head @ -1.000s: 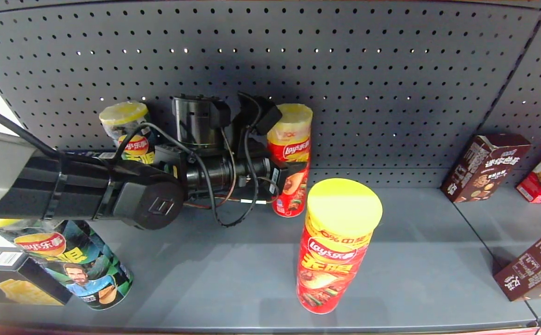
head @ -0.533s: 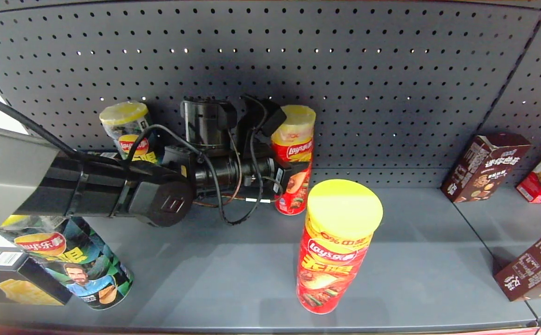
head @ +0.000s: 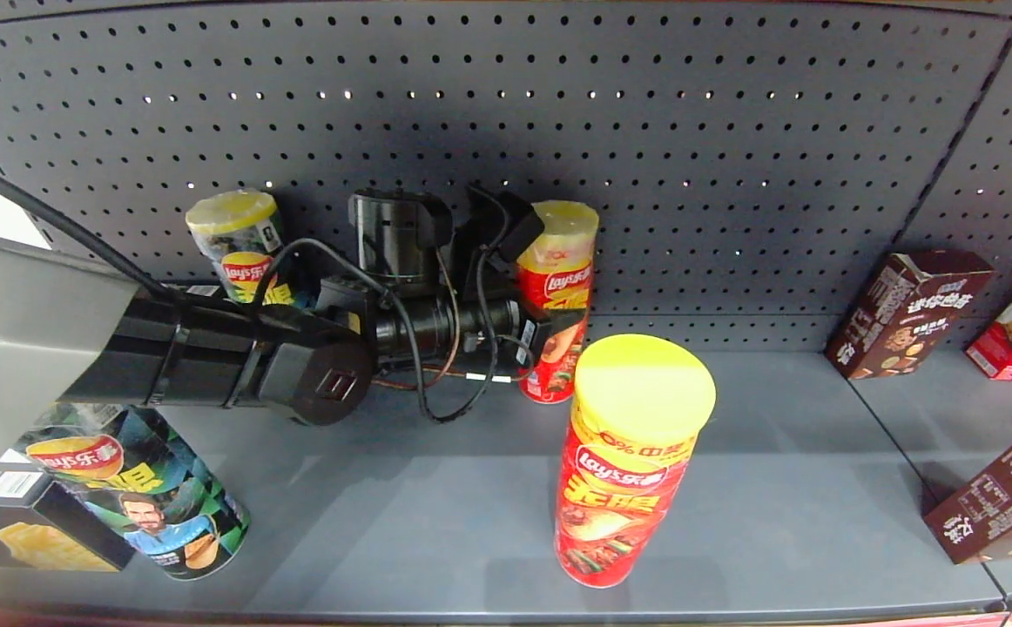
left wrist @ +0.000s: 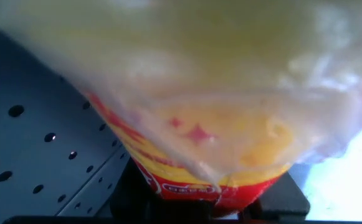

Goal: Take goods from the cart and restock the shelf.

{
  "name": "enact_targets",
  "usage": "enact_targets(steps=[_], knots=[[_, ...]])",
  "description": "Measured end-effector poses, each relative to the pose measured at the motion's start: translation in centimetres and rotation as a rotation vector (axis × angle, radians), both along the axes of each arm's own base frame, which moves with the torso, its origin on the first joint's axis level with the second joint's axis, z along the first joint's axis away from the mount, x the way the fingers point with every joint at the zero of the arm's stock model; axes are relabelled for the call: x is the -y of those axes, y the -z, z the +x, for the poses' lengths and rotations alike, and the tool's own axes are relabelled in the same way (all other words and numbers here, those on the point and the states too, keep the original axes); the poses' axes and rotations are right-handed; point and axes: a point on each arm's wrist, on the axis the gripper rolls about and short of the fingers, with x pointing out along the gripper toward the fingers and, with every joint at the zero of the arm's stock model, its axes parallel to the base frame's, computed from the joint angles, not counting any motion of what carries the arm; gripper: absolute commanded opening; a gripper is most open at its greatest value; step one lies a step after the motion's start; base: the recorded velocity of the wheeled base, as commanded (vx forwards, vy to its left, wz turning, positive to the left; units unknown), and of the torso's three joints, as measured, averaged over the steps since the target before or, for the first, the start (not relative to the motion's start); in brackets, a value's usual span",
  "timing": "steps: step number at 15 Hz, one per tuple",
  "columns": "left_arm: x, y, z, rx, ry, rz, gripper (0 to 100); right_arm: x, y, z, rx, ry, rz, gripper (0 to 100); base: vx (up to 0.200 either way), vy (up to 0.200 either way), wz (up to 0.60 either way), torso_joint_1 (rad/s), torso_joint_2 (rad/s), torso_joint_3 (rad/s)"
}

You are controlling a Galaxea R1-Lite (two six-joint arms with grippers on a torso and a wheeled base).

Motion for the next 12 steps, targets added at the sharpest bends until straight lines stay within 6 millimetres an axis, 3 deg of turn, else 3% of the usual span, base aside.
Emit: enact_targets(steps=[7,12], knots=[[-0.3,-0.5,-0.9,0.008,0.003,0.007,100,0.0,0.0,0.0,0.0,-0.001,0.001,100,0.0,0.0,0.0,0.0,0.0,0.0],[-1.9,-0.6,-3.5,-0.021,-0.029,0.035,100,0.0,0.0,0.0,0.0,0.0,0.0,100,0.0,0.0,0.0,0.0,0.0,0.0]])
